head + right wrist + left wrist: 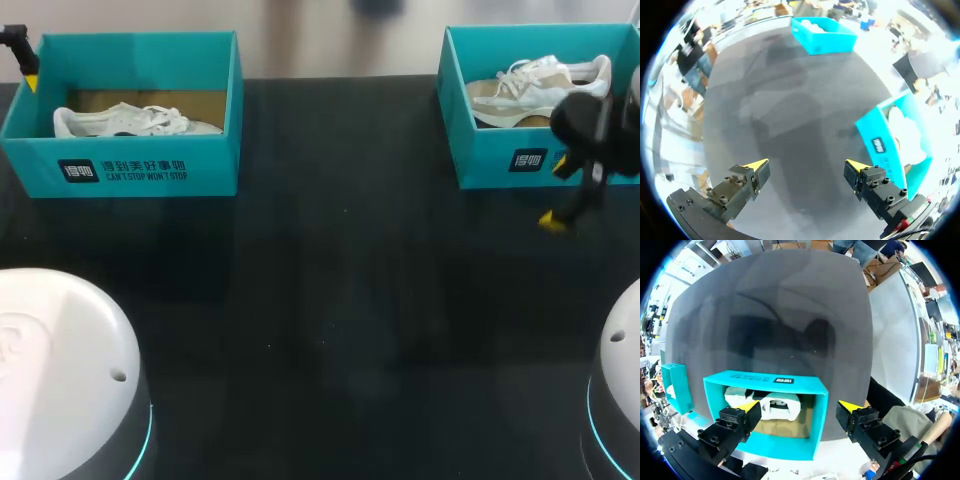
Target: Take the shoe out of the shoebox, open the shoe tongue, remove and reinsert the insole, then place the shoe into the shoebox
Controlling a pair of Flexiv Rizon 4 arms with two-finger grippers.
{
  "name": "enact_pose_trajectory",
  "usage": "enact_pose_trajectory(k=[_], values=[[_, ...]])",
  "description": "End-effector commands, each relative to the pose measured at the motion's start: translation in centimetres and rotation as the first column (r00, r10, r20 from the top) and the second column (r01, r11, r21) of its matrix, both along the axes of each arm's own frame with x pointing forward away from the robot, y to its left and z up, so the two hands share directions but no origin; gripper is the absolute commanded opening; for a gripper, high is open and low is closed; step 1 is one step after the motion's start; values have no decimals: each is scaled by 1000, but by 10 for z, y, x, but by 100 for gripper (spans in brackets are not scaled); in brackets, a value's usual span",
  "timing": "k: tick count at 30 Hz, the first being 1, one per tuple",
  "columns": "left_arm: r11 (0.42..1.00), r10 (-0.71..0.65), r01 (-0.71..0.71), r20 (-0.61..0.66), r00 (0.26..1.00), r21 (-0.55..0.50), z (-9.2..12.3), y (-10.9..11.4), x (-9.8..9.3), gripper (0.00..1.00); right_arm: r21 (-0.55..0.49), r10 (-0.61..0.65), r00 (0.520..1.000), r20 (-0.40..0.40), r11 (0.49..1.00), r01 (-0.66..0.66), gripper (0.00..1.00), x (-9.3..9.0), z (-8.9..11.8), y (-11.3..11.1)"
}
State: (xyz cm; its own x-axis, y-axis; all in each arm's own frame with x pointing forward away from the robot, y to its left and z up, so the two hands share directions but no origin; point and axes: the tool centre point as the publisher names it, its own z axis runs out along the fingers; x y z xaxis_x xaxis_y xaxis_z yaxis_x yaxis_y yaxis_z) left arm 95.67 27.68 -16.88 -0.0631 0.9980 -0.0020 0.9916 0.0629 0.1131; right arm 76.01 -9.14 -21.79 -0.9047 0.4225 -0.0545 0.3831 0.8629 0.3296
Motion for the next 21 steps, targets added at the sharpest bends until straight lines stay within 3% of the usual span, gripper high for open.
enact_pose_trajectory(k=[1,5,21], values=[[1000,0,0,2,1000,3,0,0,-1,100,-92,-29,991,-129,996,18,100,76,19,-12],[1000,0,0,2,1000,3,0,0,-1,100,-12,-63,994,-94,998,62,100,117,32,-33],[1000,0,0,2,1000,3,0,0,-1,100,-12,-63,994,-94,998,62,100,117,32,-33]])
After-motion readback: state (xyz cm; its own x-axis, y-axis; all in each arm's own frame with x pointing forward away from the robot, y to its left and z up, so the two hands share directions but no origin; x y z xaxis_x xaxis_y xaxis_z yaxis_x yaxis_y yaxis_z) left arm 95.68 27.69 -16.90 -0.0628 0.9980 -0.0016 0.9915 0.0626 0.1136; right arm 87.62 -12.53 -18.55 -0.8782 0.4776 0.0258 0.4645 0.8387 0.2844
